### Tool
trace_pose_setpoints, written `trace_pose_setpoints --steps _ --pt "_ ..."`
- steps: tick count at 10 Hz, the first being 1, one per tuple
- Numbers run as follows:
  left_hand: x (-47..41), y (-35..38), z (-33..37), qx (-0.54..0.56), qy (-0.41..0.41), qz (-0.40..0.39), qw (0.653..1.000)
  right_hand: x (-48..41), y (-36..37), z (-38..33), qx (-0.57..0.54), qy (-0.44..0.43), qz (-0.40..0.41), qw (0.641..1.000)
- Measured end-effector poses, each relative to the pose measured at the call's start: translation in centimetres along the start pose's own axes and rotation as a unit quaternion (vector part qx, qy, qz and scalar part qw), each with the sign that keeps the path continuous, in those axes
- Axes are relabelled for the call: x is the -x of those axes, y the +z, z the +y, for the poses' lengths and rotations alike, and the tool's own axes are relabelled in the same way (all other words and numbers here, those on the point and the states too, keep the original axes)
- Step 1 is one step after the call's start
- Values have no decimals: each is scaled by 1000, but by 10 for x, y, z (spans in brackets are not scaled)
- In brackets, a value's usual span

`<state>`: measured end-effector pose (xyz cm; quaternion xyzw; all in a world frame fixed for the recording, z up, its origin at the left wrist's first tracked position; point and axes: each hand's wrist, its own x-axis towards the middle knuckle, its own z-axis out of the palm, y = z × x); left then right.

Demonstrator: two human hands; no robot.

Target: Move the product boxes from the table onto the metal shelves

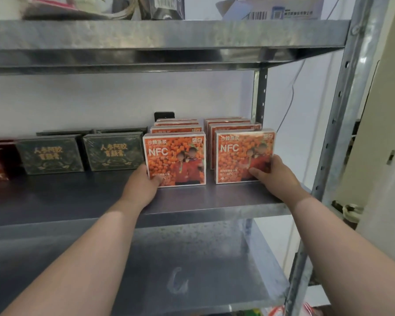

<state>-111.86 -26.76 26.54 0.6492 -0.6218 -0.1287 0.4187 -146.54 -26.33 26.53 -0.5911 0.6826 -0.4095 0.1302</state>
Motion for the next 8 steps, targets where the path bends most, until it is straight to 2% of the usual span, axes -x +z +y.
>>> trace_pose_setpoints --steps 3,6,7,8 --pt "-4 2 -1 -27 -18 1 999 -6 1 3 -12 -12 -5 1000" --pt "-3 -2 -2 -1 -33 -4 999 -1 0 -4 -36 -3 -11 999" --pt "1 -9 2 94 -27 7 995 2 -1 -6 -66 11 -4 998" --pt "14 -23 -4 246 -67 66 965 15 -1 -3 -74 25 33 996"
